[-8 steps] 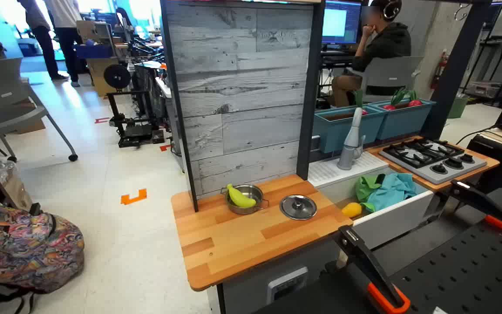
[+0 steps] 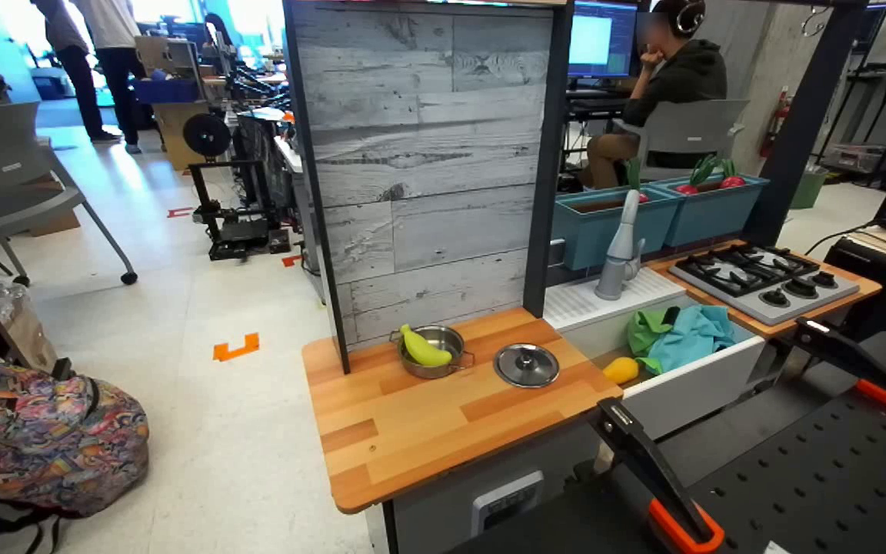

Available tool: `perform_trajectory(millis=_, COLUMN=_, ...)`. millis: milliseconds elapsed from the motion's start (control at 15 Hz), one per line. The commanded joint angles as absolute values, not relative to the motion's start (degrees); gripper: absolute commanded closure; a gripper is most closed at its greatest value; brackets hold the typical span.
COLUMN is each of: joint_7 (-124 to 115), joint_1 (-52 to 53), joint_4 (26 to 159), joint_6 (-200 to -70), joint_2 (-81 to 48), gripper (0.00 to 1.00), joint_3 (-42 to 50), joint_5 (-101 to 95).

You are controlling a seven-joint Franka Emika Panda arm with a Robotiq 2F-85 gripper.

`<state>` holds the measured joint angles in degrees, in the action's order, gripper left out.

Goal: Remove the banana plush toy from the pot and put it on the base top, pick up the lid and close the pot

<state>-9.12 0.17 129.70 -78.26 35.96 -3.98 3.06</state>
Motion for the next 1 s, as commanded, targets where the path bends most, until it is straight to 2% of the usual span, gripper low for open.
perform_trajectory(millis=0, joint_7=-9.99, joint_1=-0.02, joint_4=130.05, joint_6=-83.59, joint_2=32.57, gripper=0.00, joint_3=-4.44, joint_5=3.69)
perform_trajectory(millis=400, joint_7=-9.91, joint_1=0.95, joint_4=131.42, joint_6=-100.01, joint_2=19.59, gripper=0.00, joint_3=-4.86, joint_5=4.91)
perform_trajectory(millis=933, joint_7=-9.22, joint_1=3.57, joint_4=135.39, joint_6=-140.07, joint_2=-0.30, gripper=0.00, joint_3=-5.63, joint_5=10.32)
